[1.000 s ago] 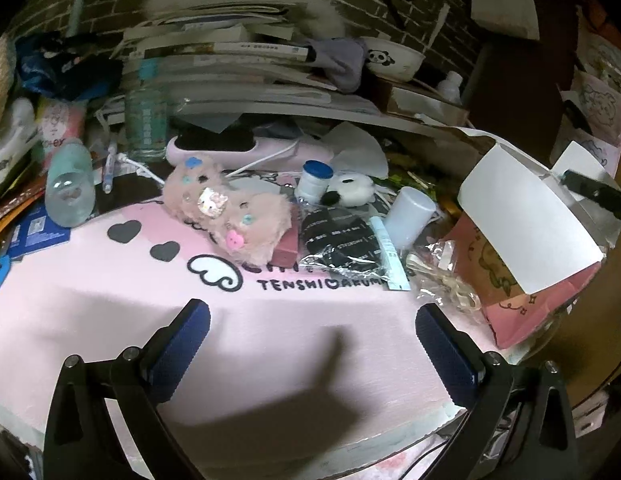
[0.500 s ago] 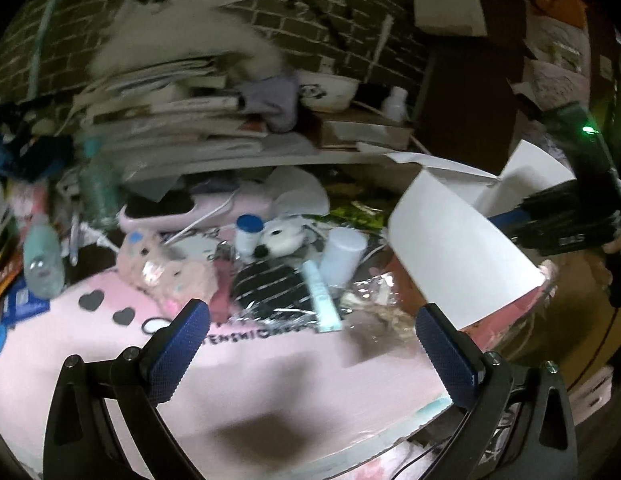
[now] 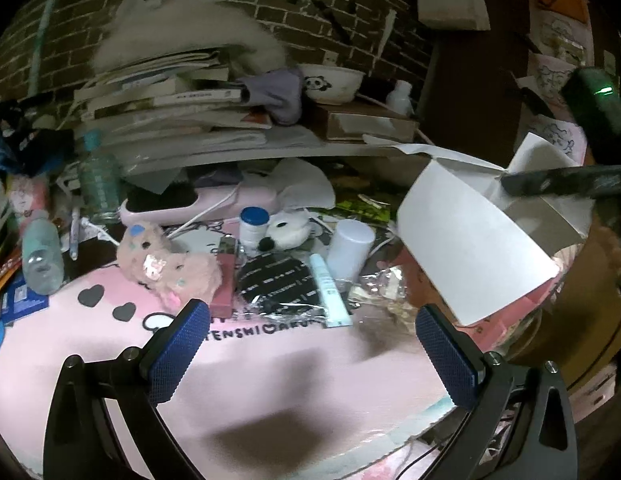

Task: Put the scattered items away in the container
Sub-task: 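Reach down and grasp the pink fluffy Hello Kitty pouch with the left gripper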

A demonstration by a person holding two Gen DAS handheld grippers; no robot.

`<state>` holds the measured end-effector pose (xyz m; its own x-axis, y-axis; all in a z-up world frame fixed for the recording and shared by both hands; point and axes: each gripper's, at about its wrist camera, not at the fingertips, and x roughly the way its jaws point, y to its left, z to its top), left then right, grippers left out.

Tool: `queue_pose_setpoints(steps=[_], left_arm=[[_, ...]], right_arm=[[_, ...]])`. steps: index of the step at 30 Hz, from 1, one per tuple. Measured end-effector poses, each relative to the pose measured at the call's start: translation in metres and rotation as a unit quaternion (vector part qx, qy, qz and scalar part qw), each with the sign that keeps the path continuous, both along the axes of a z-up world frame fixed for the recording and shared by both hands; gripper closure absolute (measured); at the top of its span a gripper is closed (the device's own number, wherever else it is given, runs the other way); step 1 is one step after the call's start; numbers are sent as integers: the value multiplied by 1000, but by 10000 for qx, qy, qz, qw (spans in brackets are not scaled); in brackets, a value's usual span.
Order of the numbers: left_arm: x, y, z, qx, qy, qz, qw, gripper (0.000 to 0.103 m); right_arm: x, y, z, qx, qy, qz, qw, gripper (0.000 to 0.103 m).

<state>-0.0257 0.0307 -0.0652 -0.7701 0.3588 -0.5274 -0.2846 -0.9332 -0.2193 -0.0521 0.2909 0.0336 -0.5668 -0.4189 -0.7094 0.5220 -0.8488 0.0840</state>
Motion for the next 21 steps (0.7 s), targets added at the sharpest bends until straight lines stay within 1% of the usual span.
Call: queue_pose_setpoints(steps=[1,2,3,5,6,7,9,11,12,13,14,15,16,18,19,21], left_arm=[[-1,-2,-1,19,2,12,10000,0],[-3,-7,-3,47,10,84,10000,0],[-4,-12,-4,47,2,191,9998,0],[-11,-24,-7,-36,-106,450,9989,0],[-15,-28,-8,-72,-153,504,9986,0],[-19,-31,-9,-103,-183,556,9982,0],[-29,-38,-11,-272,-214,699,9970,0],[-38,-42,-15,-440,-234,738,9960,1],[-42,-43,-16,-472,-235,737,9959,1],[-46,-43,-17,-493,-227,741,9958,1],[-53,-44,-19,-516,-255,768,9954,1],[-57,-45,-19,-524,-271,817,9949,1],[-61,-46,-20,-518,-293,879,9944,1],[-71,-49,-23,-491,-391,1010,9929,1],[-75,-50,-24,-455,-486,1044,9923,4],[-80,-52,-24,-425,-488,1094,9919,6]], right_arm=[[11,-6,2,-172,173,265,9994,36],[20,-13,1,-250,322,481,9980,33],[35,-23,-1,-298,565,795,9948,32],[60,-41,-11,-335,997,1219,9870,32],[66,-48,-15,-399,1097,1297,9847,32],[74,-56,-22,-576,1190,1388,9815,31],[86,-73,-37,-860,1236,1598,9756,31],[91,-88,-52,-1195,1134,1700,9716,31],[94,-94,-57,-1259,1145,1692,9708,31],[99,-99,-61,-1241,1323,1603,9703,31],[105,-103,-63,-1196,1593,1465,9689,31],[113,-108,-66,-1192,1855,1403,9652,31],[119,-111,-68,-1194,2017,1376,9623,31],[135,-119,-73,-1183,2296,1364,9564,31],[142,-123,-75,-1156,2400,1348,9544,31],[150,-131,-82,-1142,2448,1371,9530,31]])
